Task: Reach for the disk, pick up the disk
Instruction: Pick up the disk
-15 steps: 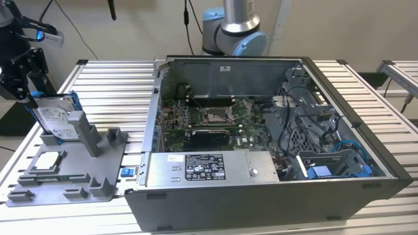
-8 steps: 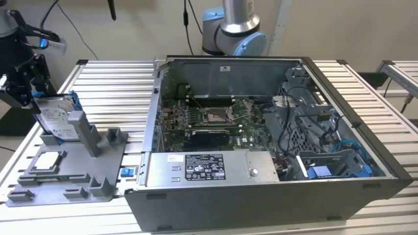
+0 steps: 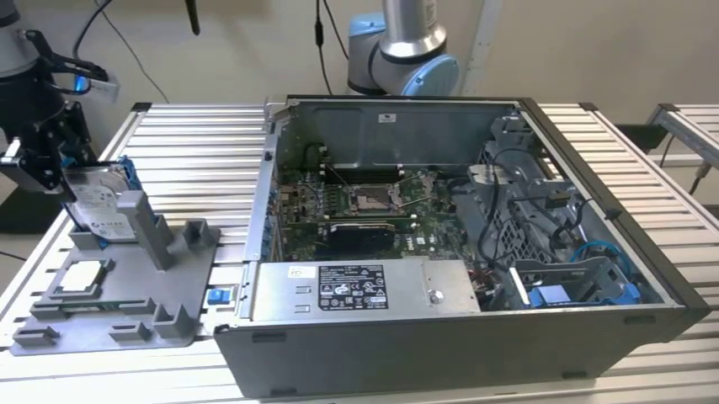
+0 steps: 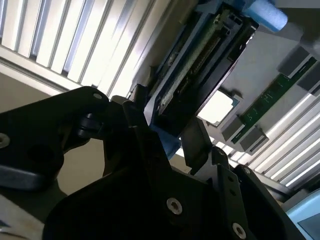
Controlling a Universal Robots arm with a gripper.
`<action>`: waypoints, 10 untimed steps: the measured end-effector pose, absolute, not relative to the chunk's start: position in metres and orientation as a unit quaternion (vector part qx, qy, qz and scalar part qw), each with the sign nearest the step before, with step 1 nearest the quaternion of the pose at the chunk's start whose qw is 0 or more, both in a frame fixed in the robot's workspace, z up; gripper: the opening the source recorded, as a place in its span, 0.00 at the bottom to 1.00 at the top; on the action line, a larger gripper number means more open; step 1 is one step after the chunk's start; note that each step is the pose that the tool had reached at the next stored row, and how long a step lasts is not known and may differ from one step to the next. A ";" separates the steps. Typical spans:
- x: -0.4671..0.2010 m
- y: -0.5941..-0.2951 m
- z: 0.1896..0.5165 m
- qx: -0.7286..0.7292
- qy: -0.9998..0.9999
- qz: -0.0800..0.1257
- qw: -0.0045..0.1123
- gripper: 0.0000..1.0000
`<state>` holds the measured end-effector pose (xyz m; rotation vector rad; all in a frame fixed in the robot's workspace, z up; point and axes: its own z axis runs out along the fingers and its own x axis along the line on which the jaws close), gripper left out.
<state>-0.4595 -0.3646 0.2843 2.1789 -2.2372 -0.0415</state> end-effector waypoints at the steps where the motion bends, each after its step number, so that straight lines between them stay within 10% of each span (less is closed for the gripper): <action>1: -0.459 -0.365 0.283 0.698 -0.716 -0.013 0.009 1.00; 10: -0.459 -0.365 0.272 0.698 -0.716 -0.015 0.007 1.00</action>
